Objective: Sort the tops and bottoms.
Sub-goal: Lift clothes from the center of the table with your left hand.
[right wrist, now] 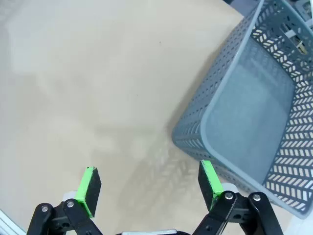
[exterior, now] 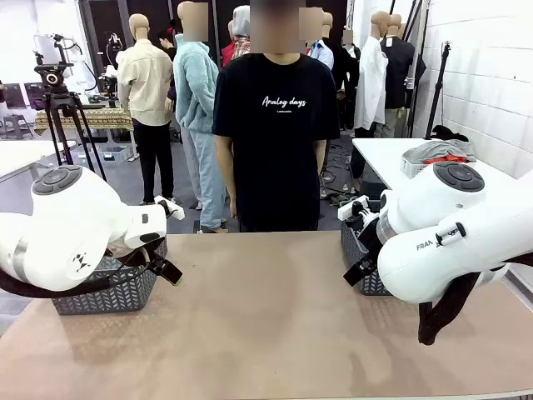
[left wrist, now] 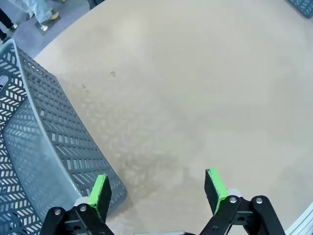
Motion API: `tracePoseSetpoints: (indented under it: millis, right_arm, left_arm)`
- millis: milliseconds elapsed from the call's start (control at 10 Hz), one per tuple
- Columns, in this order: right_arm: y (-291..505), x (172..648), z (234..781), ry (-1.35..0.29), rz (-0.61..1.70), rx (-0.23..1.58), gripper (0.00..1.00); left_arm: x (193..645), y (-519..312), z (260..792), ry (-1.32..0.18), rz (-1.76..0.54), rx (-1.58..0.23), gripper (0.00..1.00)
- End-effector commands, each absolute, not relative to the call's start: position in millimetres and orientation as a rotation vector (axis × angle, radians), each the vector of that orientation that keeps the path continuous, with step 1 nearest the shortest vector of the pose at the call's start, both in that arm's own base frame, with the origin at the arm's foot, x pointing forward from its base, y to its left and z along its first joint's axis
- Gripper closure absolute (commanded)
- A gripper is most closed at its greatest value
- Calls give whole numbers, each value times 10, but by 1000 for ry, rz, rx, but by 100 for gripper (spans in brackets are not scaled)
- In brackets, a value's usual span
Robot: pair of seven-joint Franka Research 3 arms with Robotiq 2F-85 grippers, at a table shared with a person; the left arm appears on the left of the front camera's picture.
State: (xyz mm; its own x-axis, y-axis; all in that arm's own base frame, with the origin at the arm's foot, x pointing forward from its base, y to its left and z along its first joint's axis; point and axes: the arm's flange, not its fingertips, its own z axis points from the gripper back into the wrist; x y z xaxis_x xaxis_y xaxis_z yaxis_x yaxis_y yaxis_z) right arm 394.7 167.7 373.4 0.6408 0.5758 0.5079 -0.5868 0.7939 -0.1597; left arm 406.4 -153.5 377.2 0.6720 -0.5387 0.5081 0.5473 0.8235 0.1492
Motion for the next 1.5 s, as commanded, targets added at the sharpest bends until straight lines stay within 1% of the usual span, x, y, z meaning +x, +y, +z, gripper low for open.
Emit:
tracePoseSetpoints:
  millis: [0, 1400]
  right_arm:
    - [1677, 3947, 3734, -572, 663, 21, 0]
    - [1677, 3947, 3734, -572, 663, 21, 0]
  left_arm:
    - [4064, -1535, 3788, -571, -611, -16, 0]
    - [4064, -1535, 3788, -571, -611, -16, 0]
